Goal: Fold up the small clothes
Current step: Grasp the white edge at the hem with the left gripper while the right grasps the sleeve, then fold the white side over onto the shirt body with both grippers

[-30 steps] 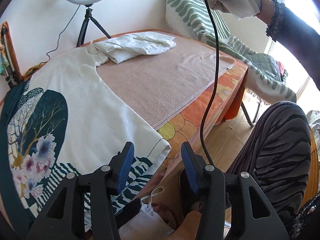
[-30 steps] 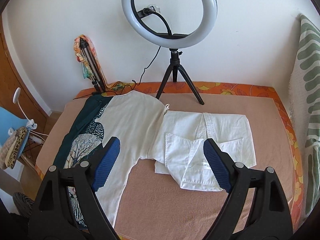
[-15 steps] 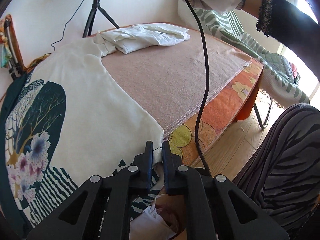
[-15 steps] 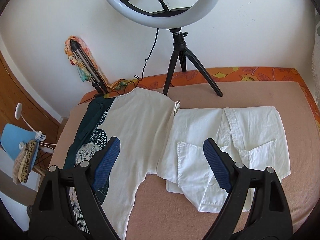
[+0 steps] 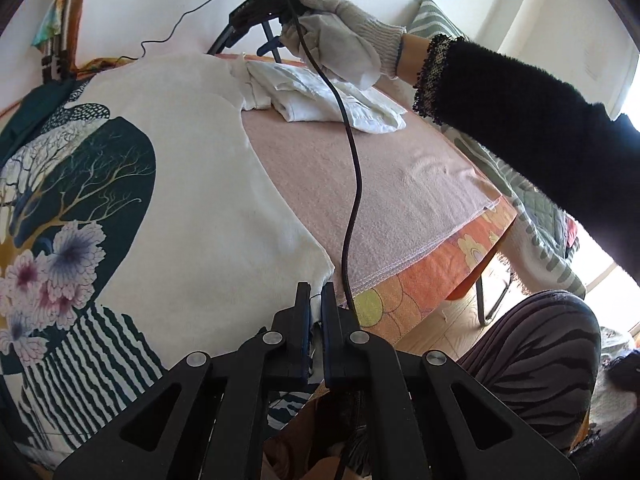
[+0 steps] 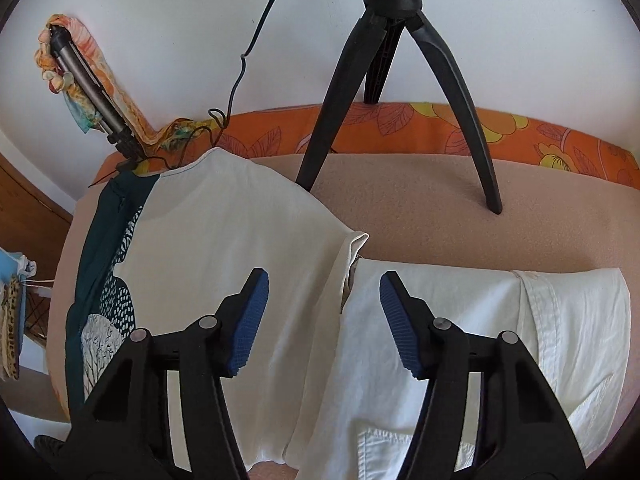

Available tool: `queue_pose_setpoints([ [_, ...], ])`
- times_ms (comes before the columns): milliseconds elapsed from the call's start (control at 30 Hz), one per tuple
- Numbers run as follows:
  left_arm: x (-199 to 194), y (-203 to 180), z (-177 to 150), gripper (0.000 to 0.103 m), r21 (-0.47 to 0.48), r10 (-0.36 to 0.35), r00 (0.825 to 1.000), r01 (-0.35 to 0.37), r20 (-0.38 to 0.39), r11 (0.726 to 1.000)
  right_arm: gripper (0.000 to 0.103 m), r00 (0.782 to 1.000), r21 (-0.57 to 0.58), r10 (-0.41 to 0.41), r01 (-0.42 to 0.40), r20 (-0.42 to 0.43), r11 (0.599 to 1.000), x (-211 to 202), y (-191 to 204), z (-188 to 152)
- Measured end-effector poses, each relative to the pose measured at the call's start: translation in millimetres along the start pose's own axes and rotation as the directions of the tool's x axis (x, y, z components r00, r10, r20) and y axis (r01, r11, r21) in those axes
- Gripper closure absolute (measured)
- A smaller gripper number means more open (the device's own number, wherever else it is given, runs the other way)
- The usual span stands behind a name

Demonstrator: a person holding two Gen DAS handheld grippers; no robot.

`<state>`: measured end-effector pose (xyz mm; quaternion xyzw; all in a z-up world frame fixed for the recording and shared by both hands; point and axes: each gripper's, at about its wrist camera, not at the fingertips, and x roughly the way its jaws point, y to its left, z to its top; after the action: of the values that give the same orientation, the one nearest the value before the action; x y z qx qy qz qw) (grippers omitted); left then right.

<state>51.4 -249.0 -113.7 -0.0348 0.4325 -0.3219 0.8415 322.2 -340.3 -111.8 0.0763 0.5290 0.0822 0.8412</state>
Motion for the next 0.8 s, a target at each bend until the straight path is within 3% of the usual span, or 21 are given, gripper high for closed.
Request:
queue_pose_setpoints([
  [167, -3, -2, 3, 0.1, -0.013, -0.013, 1.0, 0.013, 0.015, 1.0, 0.054, 0.998, 0.009, -0.043, 0.044, -0.041, 0.999, 29, -3, 9],
  [233, -4, -1, 3, 0.1, -0.022, -0.017, 1.0, 0.017, 0.018, 1.0, 0.063, 0.998, 0.0, -0.056, 0.056, -0.039, 0.998, 35, -1, 10],
  [300, -5, 1, 2, 0.1, -0.032, -0.02, 1.0, 0.021, 0.022, 0.999, 0.085, 0.996, -0.007, -0.081, 0.081, -0.041, 0.997, 39, 2, 12],
  [367, -7, 4, 1, 0.1, -0.044, -0.022, 0.999, 0.023, 0.029, 0.999, 0.095, 0.995, -0.024, -0.09, 0.089, -0.036, 0.996, 41, 8, 14],
  [500, -13, 11, 0, 0.1, -0.076, -0.029, 0.998, 0.033, 0.056, 0.997, 0.098, 0.989, -0.06, -0.146, 0.146, 0.004, 0.987, 31, 22, 20],
  [800, -36, 34, -8, 0.1, -0.153, -0.024, 0.992, 0.043, 0.123, 0.987, 0.099, 0.968, -0.043, -0.252, 0.252, 0.0, 0.967, 3, 57, 44],
])
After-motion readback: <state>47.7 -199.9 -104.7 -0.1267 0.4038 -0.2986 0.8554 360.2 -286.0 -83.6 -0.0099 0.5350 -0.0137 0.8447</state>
